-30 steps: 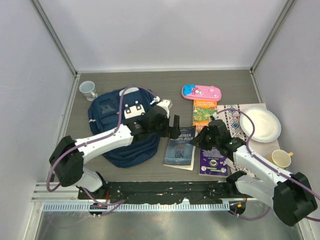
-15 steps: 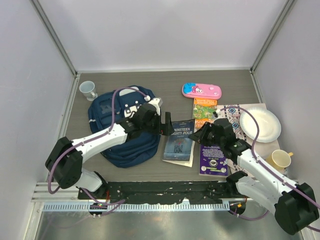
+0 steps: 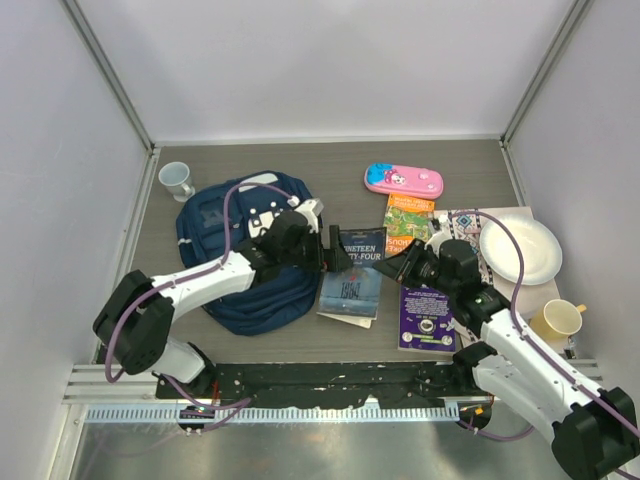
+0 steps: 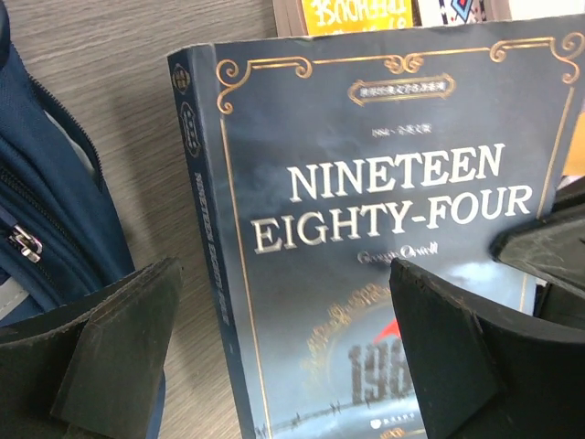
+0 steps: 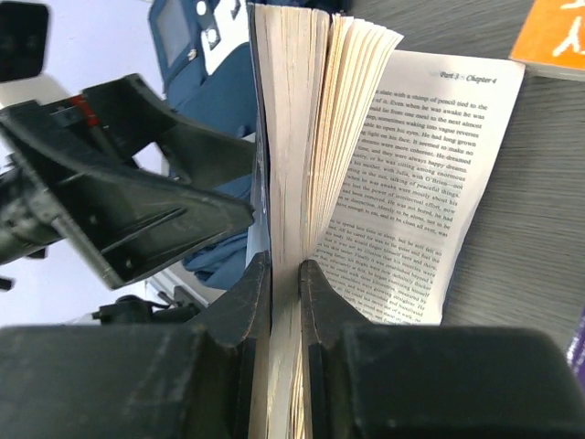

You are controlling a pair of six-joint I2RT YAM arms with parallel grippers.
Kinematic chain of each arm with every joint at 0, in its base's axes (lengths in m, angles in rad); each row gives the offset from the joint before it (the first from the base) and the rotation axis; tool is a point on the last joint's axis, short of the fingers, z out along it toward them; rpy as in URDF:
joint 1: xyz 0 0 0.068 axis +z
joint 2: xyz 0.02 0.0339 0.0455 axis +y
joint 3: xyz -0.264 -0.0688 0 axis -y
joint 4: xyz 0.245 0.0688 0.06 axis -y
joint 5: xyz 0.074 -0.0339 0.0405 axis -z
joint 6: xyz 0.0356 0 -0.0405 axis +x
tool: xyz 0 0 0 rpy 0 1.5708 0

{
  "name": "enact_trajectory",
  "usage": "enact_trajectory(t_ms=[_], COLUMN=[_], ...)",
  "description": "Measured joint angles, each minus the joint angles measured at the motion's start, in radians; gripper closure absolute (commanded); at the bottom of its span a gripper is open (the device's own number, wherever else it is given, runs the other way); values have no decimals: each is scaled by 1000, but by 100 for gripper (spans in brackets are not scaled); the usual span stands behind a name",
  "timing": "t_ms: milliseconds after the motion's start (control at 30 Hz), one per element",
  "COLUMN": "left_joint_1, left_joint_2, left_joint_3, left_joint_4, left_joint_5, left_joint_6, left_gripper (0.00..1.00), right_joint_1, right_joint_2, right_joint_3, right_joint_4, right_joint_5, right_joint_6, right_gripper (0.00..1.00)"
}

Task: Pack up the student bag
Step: Pick up the book from the center of the board.

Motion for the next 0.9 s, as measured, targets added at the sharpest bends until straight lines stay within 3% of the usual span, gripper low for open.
enact_trajectory(t_ms=[300, 633, 900], left_joint_1=[90, 124, 143], left_joint_2=[-92, -315, -322], left_joint_3=[-85, -105, -163], left_joint_4=[77, -37, -111], left_joint_5=[33, -81, -153], left_joint_6=[-50, -8, 5], left_gripper=[0, 0, 0], right_joint_1=[-2, -1, 11], right_joint_2=[31, 394, 639], right_joint_3=[-61, -86, -84], right_joint_4=[211, 635, 764], right_joint_5=[-100, -199, -214], right_joint_6=[71, 165, 163], right_gripper=[99, 99, 99])
